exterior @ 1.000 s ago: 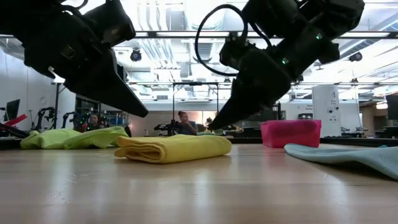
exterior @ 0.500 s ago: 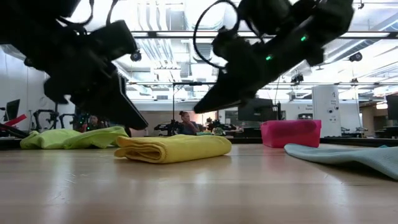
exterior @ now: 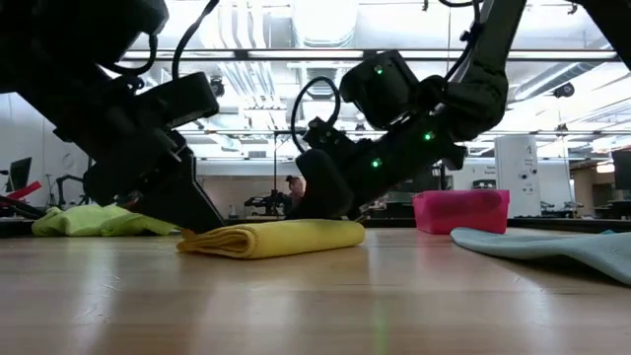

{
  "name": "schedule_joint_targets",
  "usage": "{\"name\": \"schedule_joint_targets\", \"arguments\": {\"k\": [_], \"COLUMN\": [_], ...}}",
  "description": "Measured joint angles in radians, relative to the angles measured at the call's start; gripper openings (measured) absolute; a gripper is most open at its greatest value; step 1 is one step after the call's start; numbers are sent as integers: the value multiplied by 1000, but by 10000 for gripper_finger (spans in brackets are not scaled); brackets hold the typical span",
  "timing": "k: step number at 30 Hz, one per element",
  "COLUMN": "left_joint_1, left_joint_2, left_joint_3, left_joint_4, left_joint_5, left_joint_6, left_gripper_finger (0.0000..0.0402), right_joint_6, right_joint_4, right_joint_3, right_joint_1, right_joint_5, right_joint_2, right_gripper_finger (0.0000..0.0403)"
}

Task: Fold microfiber towels
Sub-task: Fold the yellow microfiber towel, then put the folded yellow microfiber towel into the red bin

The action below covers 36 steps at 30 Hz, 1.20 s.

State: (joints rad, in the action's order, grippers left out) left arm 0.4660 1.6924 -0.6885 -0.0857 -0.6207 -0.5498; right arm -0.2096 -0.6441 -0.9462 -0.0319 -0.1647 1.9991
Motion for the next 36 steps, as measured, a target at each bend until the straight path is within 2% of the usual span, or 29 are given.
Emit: {"name": "schedule_joint_targets", "arguments": {"k": [4, 13, 19, 24, 30, 32, 36], "left_joint_1": [0, 0, 0, -2, -2, -2, -3], "left_joint_2": [-5, -43, -61, -84, -160, -187, -208], "left_joint_3": [4, 4, 2, 2, 2, 2, 7], "left_joint_4": [-1, -4, -1, -5, -8, -9, -8], "left_joint_5": [9, 12, 12, 11, -76, -103, -137], "left_joint_6": [-14, 13, 41, 67, 141, 151, 172], "left_gripper_finger": [114, 114, 114, 114, 114, 114, 114], "right_joint_6": [0, 44, 177, 263, 356, 309, 10], "right_joint_4": [37, 237, 415, 602, 802, 847, 909], "right_joint_3": [0, 1, 1, -37, -170, -213, -276], "right_joint_1": [0, -5, -24, -70, -133, -138, -127], "right_joint_5": [0, 7, 160, 191, 157, 135, 116], "right_joint_2": [-23, -195, -314, -363, -325, -305, -286], "right_gripper_finger": [9, 9, 19, 74, 167, 189, 212]}}
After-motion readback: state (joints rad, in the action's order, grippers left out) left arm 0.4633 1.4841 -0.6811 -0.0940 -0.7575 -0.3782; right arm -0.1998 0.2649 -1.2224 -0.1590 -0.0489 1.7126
